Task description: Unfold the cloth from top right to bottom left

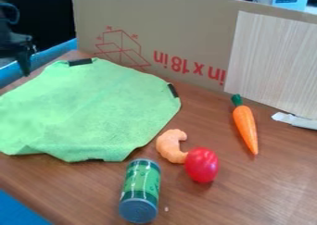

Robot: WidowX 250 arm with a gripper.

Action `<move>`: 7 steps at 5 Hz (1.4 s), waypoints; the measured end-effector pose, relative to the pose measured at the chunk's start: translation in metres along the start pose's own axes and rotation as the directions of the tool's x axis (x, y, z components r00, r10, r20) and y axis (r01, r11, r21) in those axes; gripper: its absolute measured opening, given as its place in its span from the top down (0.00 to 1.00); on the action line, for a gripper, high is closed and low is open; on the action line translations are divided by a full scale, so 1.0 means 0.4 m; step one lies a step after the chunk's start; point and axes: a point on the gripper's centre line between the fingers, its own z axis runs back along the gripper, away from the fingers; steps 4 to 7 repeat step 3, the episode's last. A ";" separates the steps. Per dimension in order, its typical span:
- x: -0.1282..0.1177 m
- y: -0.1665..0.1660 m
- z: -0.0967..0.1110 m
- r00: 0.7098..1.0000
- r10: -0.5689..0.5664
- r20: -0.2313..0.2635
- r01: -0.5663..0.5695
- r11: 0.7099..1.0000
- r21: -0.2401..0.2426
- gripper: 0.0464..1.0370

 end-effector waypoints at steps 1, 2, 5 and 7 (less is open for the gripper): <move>0.012 -0.046 0.056 0.997 -0.060 0.056 0.060 0.998 0.000 0.04; 0.007 -0.115 0.112 0.976 -0.197 0.090 0.199 0.980 -0.021 0.04; 0.007 -0.179 0.159 0.981 -0.182 0.063 0.185 0.982 -0.042 0.04; 0.007 -0.179 0.159 0.981 -0.182 0.063 0.185 0.982 -0.042 0.04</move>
